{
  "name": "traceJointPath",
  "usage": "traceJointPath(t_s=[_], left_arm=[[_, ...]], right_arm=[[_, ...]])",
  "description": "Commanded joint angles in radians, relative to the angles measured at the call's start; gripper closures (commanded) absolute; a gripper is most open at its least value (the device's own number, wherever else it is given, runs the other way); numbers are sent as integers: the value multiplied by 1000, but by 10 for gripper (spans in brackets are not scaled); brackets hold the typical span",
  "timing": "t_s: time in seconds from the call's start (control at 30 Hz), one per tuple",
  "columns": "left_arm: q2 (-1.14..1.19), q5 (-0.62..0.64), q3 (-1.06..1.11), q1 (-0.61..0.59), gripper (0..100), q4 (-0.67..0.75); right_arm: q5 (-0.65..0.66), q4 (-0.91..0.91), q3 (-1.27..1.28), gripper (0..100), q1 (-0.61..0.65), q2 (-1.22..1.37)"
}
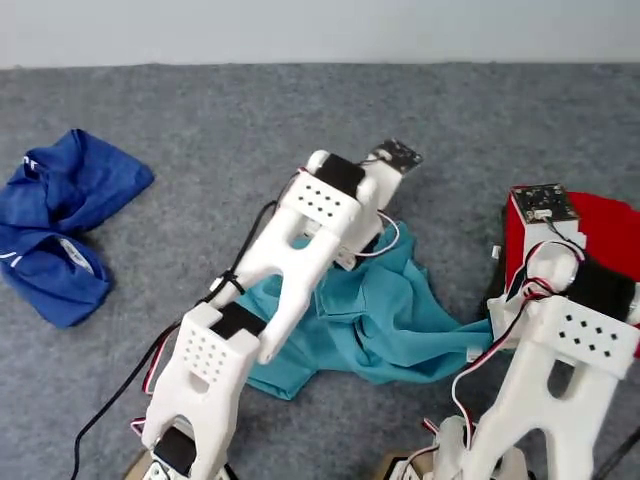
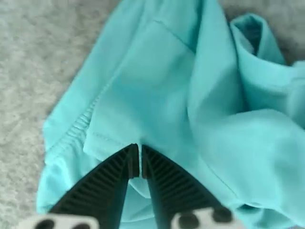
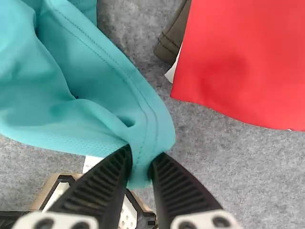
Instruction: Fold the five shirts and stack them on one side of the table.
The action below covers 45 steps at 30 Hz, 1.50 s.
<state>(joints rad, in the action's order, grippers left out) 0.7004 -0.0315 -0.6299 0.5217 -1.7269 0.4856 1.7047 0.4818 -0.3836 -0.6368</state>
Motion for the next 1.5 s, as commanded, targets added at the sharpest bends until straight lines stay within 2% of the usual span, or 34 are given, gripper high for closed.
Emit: traceJointPath(t_s=[0.0, 0.17, 0.4, 0.8, 1.13, 1.2, 1.27, 1.47], left_arm=[[-60, -6, 8, -40, 952, 44], [-58, -14, 10, -127, 873, 68], [91, -46, -53, -135, 874, 80], [299, -48, -401, -141, 874, -6], [416, -75, -423, -138, 874, -9], [417, -75, -423, -137, 912, -8], [416, -77, -424, -137, 993, -6], [379, -72, -440, -138, 987, -28]], right_arm=[[5, -13, -5, 988, -5, -21], [3, -24, -5, 988, -2, -21], [3, -27, -3, 988, -2, -21], [3, -27, -3, 988, -2, -21], [3, -28, -3, 988, -2, -21], [3, -28, -3, 988, -2, -21], [3, -30, -3, 988, -2, -21], [2, -35, 0, 988, -2, -21]])
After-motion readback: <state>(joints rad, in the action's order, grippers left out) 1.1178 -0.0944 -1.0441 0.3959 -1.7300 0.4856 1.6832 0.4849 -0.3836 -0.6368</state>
